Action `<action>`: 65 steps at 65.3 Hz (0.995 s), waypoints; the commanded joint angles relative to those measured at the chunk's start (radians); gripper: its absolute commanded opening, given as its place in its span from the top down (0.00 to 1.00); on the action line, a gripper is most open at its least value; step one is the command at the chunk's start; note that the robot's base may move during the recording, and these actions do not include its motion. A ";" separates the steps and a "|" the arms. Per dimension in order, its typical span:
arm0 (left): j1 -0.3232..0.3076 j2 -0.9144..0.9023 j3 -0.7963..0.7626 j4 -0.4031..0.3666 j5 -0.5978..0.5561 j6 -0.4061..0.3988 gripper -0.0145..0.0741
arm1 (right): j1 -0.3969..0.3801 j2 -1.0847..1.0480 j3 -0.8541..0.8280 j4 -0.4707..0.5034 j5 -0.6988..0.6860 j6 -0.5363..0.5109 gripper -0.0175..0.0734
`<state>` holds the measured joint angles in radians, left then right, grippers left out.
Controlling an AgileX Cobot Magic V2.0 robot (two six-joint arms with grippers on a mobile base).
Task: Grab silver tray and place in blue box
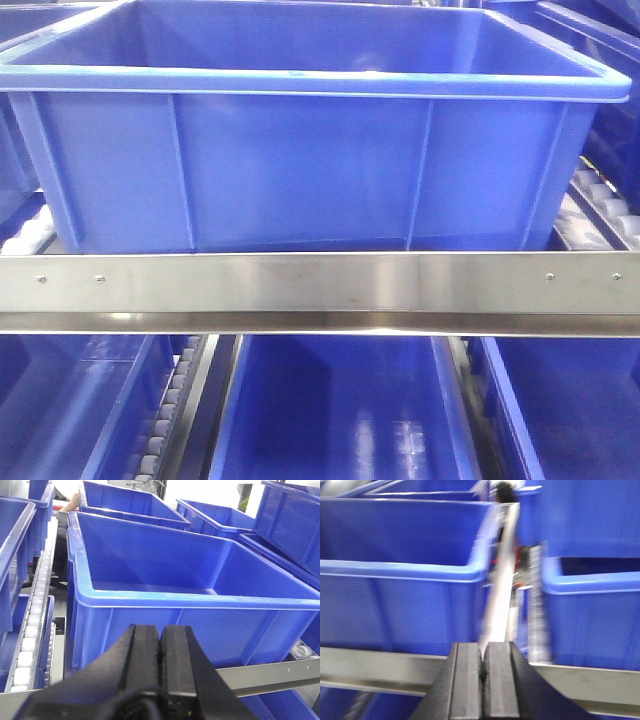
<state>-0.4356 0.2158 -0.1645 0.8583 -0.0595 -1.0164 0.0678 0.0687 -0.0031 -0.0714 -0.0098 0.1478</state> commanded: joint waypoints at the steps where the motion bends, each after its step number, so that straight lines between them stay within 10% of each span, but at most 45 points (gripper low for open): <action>1: 0.002 0.008 -0.030 0.001 -0.057 -0.007 0.95 | -0.033 -0.009 -0.002 0.032 -0.137 -0.047 0.75; 65: 0.002 0.008 -0.029 0.001 -0.055 -0.007 0.95 | -0.036 -0.099 0.036 0.032 -0.133 -0.045 0.75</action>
<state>-0.4356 0.2158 -0.1645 0.8583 -0.0595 -1.0164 0.0382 -0.0099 0.0302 -0.0406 -0.0538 0.1129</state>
